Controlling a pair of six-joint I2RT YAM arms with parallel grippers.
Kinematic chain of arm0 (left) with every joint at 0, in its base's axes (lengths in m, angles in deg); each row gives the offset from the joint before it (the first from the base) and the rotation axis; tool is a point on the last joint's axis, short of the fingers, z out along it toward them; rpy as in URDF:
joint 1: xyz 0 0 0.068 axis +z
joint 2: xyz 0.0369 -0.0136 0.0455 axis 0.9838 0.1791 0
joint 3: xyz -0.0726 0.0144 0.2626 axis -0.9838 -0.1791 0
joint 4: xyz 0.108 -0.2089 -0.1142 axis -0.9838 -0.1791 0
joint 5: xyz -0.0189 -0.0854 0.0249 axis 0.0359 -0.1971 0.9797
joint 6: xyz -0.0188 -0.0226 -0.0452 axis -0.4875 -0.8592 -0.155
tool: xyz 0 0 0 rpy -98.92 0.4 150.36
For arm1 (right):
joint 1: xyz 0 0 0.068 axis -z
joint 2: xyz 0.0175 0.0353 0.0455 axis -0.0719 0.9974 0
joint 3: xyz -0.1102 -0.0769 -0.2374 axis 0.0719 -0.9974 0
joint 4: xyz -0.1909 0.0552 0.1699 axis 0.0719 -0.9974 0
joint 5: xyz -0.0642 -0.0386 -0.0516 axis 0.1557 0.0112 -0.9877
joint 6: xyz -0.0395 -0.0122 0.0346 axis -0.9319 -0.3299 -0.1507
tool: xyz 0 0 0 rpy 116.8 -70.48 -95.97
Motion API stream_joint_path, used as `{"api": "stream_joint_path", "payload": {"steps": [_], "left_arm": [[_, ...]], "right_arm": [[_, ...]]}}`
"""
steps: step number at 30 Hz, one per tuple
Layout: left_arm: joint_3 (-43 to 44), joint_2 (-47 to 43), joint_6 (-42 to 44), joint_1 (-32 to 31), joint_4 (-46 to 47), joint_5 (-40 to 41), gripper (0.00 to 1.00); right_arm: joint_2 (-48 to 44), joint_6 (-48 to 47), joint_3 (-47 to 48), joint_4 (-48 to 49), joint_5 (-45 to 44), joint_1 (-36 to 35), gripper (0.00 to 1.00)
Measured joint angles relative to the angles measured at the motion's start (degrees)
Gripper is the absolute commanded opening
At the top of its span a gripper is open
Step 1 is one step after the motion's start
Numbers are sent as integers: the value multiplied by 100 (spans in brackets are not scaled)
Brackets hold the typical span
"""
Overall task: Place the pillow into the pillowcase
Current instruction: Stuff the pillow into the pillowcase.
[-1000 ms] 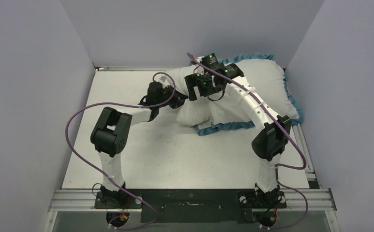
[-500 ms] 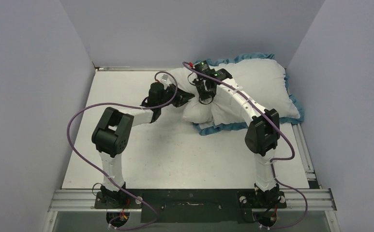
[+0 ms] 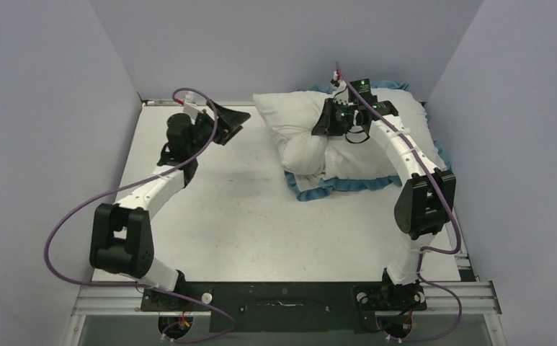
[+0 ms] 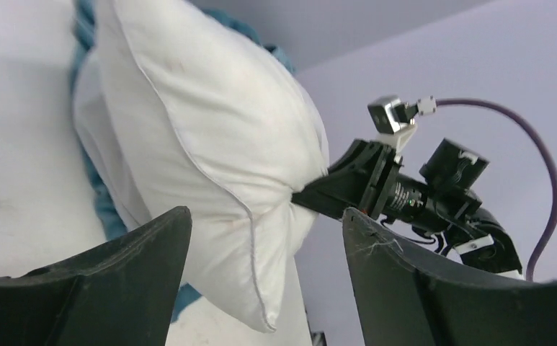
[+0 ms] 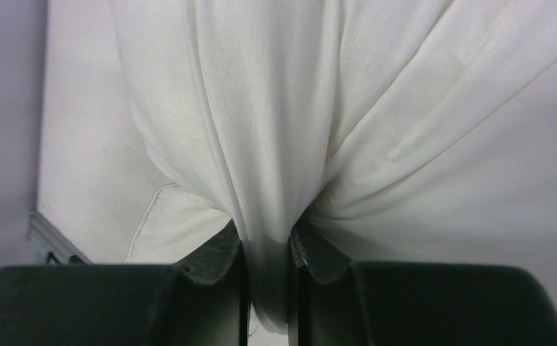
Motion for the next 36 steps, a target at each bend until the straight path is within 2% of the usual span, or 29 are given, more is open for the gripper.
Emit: {"api": "stream_joint_path", "payload": {"steps": [3,6,11,16,22,28,36], "left_arm": [[-2,-455,293,481,-424,59,73],[-28,-393,407,577,-848,48,73],[-181,601,85,142,-1200,-162,70],[-140,1681,-579,-514,-1010,-326,69],[468,2455,-1067,-944,-688,-424,70],[568,2470,-1390,-973,-424,-310,70],[1272,2575,-1362,-1025,-879,59,71]], "right_arm": [[-116,352,-197,358,640,201,5],[-122,750,-278,761,1115,304,5],[-122,1703,-455,1722,1895,424,5],[-162,2601,-472,2553,2472,527,5],[-356,3309,-605,3257,2822,638,5],[-455,3842,-767,3825,2990,704,5],[-455,4050,-778,4015,3014,708,5]]}}
